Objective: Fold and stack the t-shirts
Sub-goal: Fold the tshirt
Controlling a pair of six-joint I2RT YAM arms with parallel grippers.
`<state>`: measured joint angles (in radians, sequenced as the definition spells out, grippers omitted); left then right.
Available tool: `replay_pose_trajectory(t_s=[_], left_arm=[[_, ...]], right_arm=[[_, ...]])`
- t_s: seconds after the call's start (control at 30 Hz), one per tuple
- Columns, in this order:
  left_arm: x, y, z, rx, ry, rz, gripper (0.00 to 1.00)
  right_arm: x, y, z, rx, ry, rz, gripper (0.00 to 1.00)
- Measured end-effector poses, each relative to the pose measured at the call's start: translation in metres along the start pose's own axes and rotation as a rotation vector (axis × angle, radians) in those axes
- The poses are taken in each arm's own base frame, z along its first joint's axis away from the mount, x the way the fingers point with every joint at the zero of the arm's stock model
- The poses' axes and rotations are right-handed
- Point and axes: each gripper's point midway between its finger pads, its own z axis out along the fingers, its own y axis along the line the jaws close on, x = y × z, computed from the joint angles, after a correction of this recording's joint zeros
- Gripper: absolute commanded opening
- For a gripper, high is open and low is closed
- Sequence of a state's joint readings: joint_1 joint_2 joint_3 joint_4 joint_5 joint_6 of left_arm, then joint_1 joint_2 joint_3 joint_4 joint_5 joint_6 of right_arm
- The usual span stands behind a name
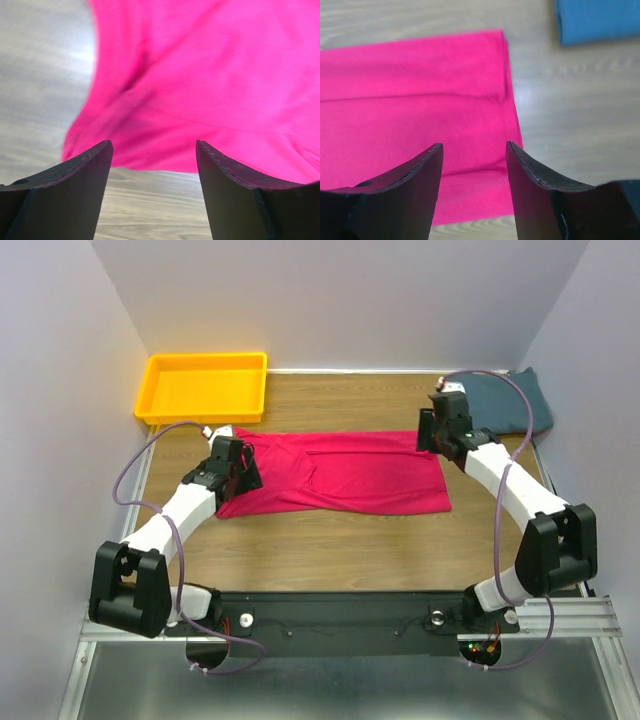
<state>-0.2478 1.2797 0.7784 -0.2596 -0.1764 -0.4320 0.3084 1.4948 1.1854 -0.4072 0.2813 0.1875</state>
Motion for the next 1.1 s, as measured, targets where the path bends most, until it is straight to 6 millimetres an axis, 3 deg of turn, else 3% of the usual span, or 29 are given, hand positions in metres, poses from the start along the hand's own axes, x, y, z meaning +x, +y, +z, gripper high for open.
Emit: replay_pose_trajectory(t_s=[0.17, 0.3, 0.5, 0.77, 1.1], left_arm=[[0.0, -0.026, -0.008, 0.064, -0.019, 0.085, 0.8], [0.003, -0.029, -0.009, 0.071, -0.016, 0.117, 0.8], [0.007, -0.022, -0.001, 0.029, -0.006, 0.135, 0.8], [0.023, -0.008, 0.01, -0.024, 0.037, 0.133, 0.8], [0.02, 0.008, 0.017, -0.067, 0.041, 0.084, 0.8]], right_arm=[[0.044, -0.044, 0.015, 0.063, 0.125, 0.164, 0.51], [0.071, -0.062, 0.022, 0.102, 0.203, 0.243, 0.46], [0.092, -0.062, 0.031, 0.113, 0.265, 0.296, 0.37], [0.118, -0.063, 0.031, 0.134, 0.319, 0.329, 0.36], [0.143, -0.064, 0.028, 0.156, 0.377, 0.354, 0.36]])
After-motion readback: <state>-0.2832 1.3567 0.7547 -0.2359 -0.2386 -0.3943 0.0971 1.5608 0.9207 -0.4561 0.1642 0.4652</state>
